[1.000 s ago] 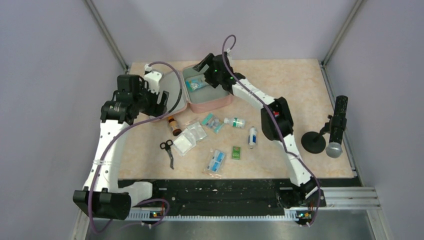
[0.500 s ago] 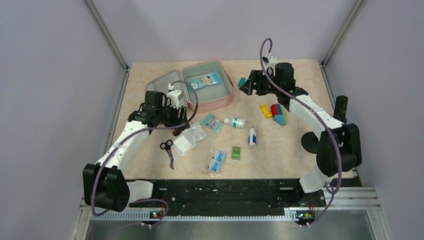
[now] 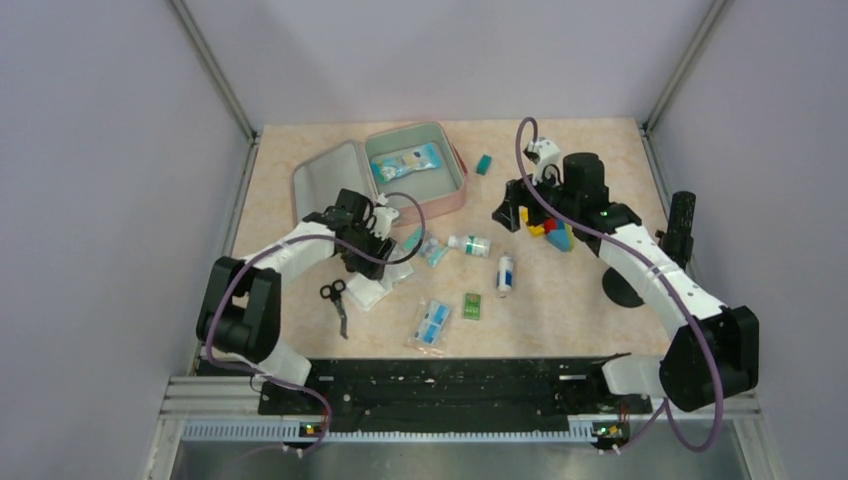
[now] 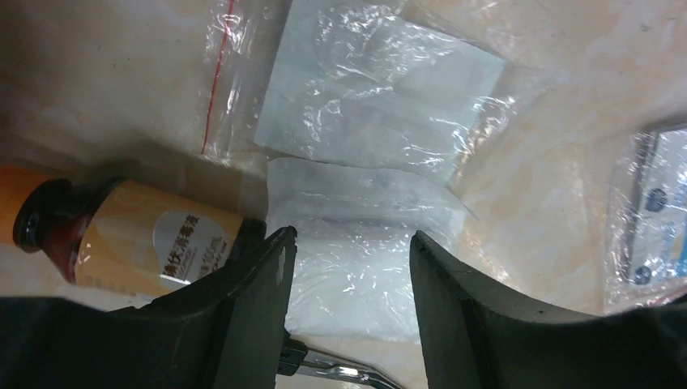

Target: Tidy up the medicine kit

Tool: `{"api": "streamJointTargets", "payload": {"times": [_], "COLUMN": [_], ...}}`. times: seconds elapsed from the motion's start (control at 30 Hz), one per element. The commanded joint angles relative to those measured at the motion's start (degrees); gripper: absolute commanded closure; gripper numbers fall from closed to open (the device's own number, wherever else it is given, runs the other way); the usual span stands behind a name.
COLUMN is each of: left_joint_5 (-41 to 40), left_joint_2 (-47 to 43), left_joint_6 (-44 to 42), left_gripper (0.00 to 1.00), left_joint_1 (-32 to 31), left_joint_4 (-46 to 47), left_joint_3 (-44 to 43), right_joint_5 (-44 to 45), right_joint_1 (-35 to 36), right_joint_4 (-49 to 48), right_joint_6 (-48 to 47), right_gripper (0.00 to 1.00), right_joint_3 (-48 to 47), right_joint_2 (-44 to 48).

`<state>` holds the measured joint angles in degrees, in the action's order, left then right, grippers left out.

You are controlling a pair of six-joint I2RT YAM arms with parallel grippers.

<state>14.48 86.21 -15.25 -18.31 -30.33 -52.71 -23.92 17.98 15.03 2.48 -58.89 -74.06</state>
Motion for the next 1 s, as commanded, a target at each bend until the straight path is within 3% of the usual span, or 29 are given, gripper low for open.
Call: {"api": "streamJointTargets", "payload": {"times": [0.0, 0.1, 0.37, 0.7, 0.97], "left_joint_5": [-4.9, -6.1, -1.1, 6.5, 5.1], "left_joint_2": [7.3, 10.4, 10.4, -3.3, 1.0], "left_joint_6": [-0.8, -1.2, -3.0, -3.9, 0.6], "left_gripper": [0.41, 0.42, 1.0, 1.0, 1.0], "left_joint_1": [-0.7, -0.9, -1.1, -1.1, -1.0], "left_joint_4": [-3.1, -3.9, -7.1, -10.5, -3.6], "left_joint_3": [-6.4, -7.1, -9.5, -16.9, -28.0], "right_joint_5": [0.7, 0.5, 1.5, 2.4, 2.8], "right_joint_1": [0.1, 0.1, 0.1, 0.1, 0.1], "right_joint_4": [1.0, 0.7, 0.8, 4.3, 4.3], "right_joint_6": [-3.9, -4.0, -4.5, -6.3, -5.5], "right_gripper": [0.2, 0.19, 0.2, 0.2, 0.2], "right_joint_3": [-1.8, -1.9, -0.7, -2.3, -3.0], "right_joint_2": [1.1, 1.6, 3.3, 3.8, 2.8]}}
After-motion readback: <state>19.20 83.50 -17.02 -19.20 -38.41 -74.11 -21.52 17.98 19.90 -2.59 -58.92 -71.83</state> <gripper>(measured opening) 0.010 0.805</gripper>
